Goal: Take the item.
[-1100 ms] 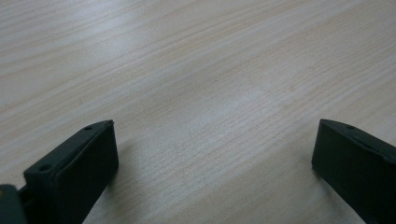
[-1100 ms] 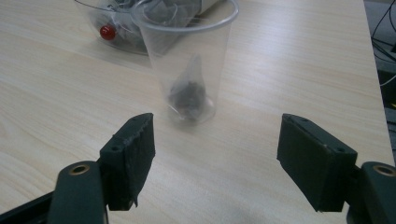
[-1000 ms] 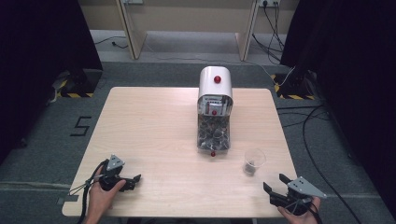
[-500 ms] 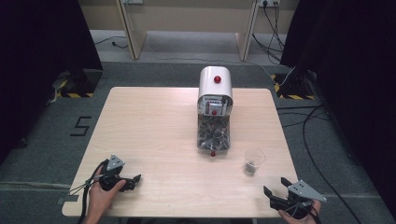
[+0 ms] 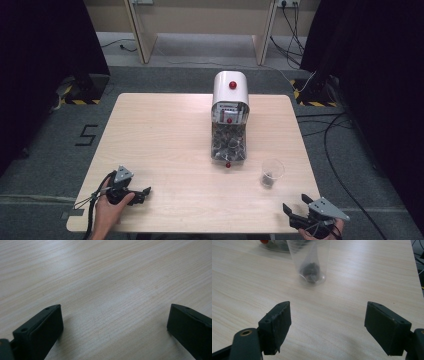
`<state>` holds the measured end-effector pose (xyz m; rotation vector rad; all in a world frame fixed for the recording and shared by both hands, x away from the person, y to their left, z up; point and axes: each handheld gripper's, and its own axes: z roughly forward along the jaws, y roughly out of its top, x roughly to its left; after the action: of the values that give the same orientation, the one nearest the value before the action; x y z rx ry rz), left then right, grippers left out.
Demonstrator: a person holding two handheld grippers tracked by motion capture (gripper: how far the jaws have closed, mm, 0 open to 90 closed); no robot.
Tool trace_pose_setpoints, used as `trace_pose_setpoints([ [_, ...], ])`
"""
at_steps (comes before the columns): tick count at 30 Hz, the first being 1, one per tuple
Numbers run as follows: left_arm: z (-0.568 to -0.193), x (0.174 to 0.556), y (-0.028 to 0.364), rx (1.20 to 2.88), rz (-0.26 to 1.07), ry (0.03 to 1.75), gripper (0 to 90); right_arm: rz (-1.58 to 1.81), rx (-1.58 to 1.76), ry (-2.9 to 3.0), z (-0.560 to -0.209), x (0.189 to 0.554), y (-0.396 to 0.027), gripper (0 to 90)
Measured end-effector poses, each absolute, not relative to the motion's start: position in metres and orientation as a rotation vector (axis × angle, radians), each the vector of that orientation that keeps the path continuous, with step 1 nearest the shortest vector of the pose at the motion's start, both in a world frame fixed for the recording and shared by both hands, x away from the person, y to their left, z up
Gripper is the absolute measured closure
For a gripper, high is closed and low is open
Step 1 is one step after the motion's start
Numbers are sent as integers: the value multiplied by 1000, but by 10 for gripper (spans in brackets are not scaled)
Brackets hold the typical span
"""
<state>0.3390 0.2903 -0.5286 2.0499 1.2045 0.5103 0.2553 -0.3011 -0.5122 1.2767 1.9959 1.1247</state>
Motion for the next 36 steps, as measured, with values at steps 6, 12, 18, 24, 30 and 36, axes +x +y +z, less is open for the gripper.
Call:
trace_pose_setpoints([
  [6, -529, 339, 290, 2048, 510, 1205, 0, 1121, 1285, 1997, -515, 253, -302, 222],
  [12, -529, 339, 290, 2050, 509, 1206, 0, 1113, 1278, 2001, -517, 251, -302, 223],
  [18, -529, 339, 290, 2050, 510, 1205, 0, 1115, 1276, 2005, -519, 248, -301, 220],
  [24, -529, 339, 290, 2050, 510, 1205, 0, 1112, 1271, 2007, -521, 246, -301, 218],
  [30, -529, 339, 290, 2050, 510, 1204, 0, 1081, 1265, 2017, -524, 245, -301, 217],
  [36, -529, 339, 290, 2049, 510, 1205, 0, 1049, 1273, 2030, -527, 243, -302, 217],
])
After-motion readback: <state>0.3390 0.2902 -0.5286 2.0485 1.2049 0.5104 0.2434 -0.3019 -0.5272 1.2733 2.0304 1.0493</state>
